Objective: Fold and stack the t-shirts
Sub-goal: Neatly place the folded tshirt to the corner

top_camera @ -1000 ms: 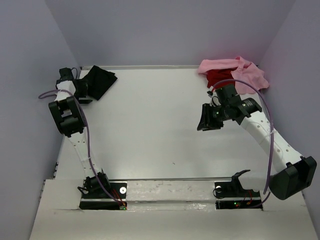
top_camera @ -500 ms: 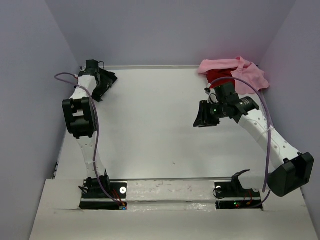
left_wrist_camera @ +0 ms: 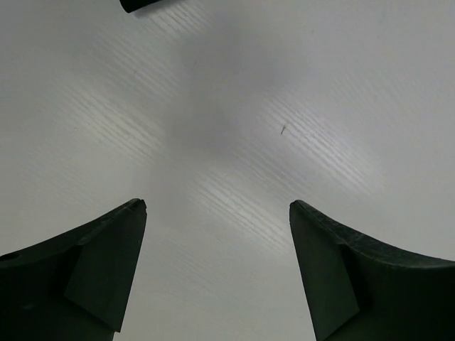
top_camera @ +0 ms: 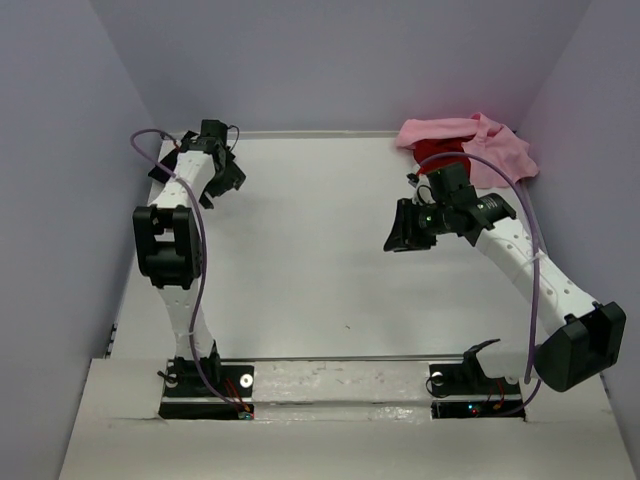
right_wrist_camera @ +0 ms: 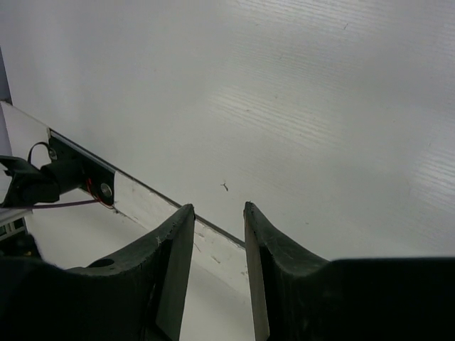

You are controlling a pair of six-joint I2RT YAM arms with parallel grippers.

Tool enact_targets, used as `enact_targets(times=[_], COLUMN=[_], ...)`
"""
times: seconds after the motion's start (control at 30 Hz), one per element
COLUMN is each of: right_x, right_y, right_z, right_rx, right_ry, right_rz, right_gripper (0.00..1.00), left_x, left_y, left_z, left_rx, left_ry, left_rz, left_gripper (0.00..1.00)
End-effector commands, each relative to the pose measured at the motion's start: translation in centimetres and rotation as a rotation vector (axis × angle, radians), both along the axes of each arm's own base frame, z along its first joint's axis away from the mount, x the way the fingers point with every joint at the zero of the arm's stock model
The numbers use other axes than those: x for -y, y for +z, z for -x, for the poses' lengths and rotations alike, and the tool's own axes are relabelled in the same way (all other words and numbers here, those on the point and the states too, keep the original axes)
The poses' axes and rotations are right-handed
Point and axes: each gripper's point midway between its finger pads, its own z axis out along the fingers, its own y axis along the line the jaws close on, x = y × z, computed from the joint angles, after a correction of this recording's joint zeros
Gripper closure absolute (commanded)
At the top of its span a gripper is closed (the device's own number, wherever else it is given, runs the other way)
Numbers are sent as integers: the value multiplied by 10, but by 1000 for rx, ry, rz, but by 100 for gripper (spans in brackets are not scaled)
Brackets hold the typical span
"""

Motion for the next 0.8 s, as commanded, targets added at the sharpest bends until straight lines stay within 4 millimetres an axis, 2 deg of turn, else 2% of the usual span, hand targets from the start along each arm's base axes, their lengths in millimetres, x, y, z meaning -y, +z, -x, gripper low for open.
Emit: enact_targets(times=[0.0,0.03,0.1,0.13,0.2,0.23,0.33,0.43,0.47,0.53,0.6,0.7,0.77], right_x=[-8,-8,-7,-6,-6,-4,-2,0,2,5,11,23,27], right_y=[10,10,6,4,5,5,12,16,22,22,32,36,36], right_z=[-10,-11,-14,-16,-19,-21,-25,-28,-29,-29,-32,-34,-34], right_rx=[64,68,71,74,88,100,137,167,199,224,288,351,370], right_ry=[21,18,21,21,20,17,11,-4,-21,-39,-74,-121,-123], right_rz=[-31,-29,-20,-8,0,11,16,17,13,15,16,46,64], right_gripper=[60,60,60,60,60,60,60,60,60,60,59,57,57], left_x=[14,33,59,84,98,107,116,135,149,157,160,162,163], left_y=[10,14,22,27,38,50,81,116,126,142,146,148,137], left_z=[4,6,16,22,33,43,62,85,90,107,121,145,159], left_rx=[-35,-21,3,21,42,75,179,305,351,409,422,430,402], left_ry=[-164,-218,-310,-370,-399,-413,-408,-465,-507,-548,-566,-593,-611], left_rz=[-82,-82,-79,-98,-120,-132,-94,-32,-10,12,5,4,-1], left_gripper=[10,10,9,7,3,1,1,1,1,1,1,1,1])
